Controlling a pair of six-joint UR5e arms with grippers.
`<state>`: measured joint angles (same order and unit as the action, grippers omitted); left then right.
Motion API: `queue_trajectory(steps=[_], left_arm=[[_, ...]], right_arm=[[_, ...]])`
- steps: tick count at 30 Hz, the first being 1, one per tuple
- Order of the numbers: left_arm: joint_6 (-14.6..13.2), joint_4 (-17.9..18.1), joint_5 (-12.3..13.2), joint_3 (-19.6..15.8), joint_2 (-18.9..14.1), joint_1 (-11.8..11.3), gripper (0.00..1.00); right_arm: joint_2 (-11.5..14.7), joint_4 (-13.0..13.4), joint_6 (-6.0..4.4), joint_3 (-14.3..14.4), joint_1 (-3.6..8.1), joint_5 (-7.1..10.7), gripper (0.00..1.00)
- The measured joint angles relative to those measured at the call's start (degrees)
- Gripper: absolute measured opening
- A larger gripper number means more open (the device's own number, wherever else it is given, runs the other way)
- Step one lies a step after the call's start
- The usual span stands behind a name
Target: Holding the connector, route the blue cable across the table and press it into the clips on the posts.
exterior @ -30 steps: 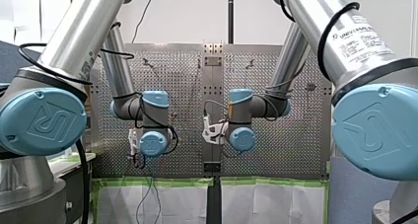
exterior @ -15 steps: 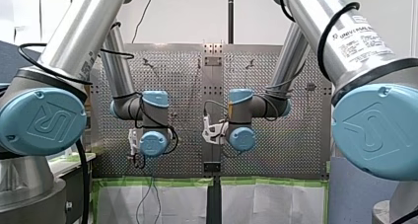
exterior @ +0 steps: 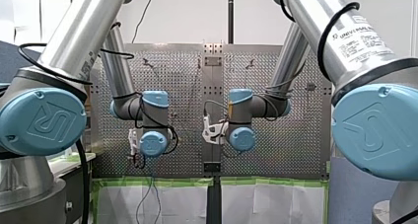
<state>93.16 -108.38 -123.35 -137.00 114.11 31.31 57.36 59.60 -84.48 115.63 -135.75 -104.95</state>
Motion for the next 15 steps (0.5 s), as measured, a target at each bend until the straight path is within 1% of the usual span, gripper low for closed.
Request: queue_trajectory(steps=[11,15], left_arm=[[-0.1,0.0,0.0,0.0,0.0,0.1,0.00],[-0.1,0.0,0.0,0.0,0.0,0.1,0.00]], right_arm=[[0.0,0.0,-0.01,0.0,-0.06,-0.01,0.00],[-0.9,-0.9,-0.13,-0.1,-0.58,-0.07,0.00]])
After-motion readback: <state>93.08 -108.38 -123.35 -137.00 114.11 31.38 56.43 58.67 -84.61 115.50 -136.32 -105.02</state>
